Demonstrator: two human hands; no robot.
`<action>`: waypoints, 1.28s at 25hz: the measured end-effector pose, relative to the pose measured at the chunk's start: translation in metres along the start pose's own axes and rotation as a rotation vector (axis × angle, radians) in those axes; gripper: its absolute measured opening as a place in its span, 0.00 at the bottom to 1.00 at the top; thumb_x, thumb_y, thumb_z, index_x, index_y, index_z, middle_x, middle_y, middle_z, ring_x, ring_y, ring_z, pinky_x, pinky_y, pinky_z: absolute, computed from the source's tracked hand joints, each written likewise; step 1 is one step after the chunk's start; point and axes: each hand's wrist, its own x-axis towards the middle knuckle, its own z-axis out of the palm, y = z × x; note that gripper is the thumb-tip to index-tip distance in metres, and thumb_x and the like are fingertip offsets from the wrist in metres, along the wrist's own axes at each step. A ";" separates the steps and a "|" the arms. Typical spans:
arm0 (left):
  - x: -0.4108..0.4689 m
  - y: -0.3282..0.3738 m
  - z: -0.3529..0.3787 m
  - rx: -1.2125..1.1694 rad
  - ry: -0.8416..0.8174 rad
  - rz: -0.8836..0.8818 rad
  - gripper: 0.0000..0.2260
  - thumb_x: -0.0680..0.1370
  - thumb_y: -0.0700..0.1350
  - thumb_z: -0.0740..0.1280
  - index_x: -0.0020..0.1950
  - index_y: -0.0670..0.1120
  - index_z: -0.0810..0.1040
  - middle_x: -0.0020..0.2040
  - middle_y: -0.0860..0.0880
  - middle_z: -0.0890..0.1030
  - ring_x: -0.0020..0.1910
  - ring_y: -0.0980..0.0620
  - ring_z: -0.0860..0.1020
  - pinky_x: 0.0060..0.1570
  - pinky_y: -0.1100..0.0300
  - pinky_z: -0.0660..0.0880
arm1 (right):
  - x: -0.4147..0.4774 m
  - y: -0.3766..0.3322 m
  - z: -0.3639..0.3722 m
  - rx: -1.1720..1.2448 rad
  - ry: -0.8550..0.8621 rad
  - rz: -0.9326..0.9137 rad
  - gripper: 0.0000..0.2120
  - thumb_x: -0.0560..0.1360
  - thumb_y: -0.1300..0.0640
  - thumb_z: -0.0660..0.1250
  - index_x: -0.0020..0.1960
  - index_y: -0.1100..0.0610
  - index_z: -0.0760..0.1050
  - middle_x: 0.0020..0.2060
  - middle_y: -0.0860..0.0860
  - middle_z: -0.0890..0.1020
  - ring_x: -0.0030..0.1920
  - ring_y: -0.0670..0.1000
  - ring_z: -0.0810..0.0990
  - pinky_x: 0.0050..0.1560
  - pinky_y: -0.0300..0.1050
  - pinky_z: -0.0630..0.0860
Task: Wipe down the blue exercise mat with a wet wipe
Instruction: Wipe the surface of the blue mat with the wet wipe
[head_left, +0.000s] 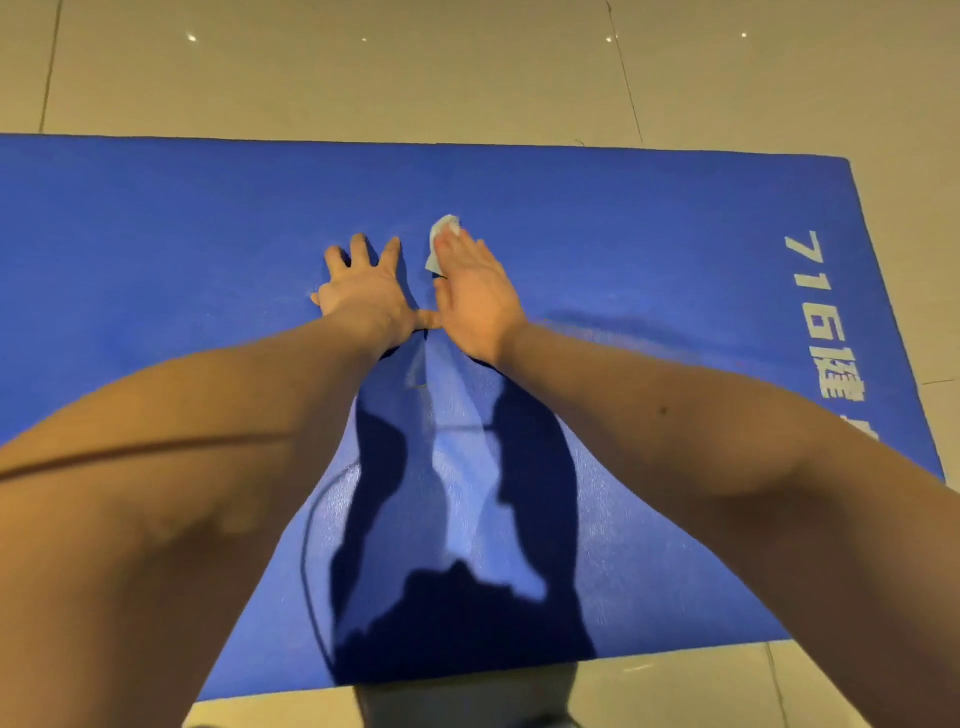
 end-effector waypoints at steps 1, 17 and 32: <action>-0.003 -0.002 0.001 -0.022 -0.005 0.005 0.51 0.68 0.75 0.67 0.82 0.57 0.46 0.80 0.49 0.48 0.77 0.40 0.50 0.66 0.35 0.70 | -0.009 -0.003 -0.001 0.068 0.047 0.010 0.27 0.76 0.64 0.57 0.75 0.61 0.61 0.73 0.56 0.68 0.73 0.57 0.65 0.76 0.53 0.61; -0.158 -0.052 0.072 -0.119 -0.004 0.069 0.35 0.76 0.61 0.71 0.76 0.47 0.62 0.76 0.43 0.57 0.74 0.39 0.57 0.66 0.44 0.71 | -0.186 0.005 0.020 -0.097 0.031 -0.053 0.17 0.74 0.71 0.59 0.56 0.55 0.77 0.60 0.54 0.79 0.69 0.58 0.72 0.59 0.51 0.73; -0.290 -0.105 0.150 -0.058 -0.122 -0.055 0.50 0.71 0.69 0.71 0.82 0.56 0.45 0.81 0.48 0.43 0.79 0.39 0.45 0.71 0.33 0.64 | -0.361 0.009 0.040 -0.435 -0.303 -0.311 0.23 0.82 0.54 0.54 0.76 0.56 0.63 0.77 0.60 0.60 0.78 0.66 0.54 0.77 0.61 0.55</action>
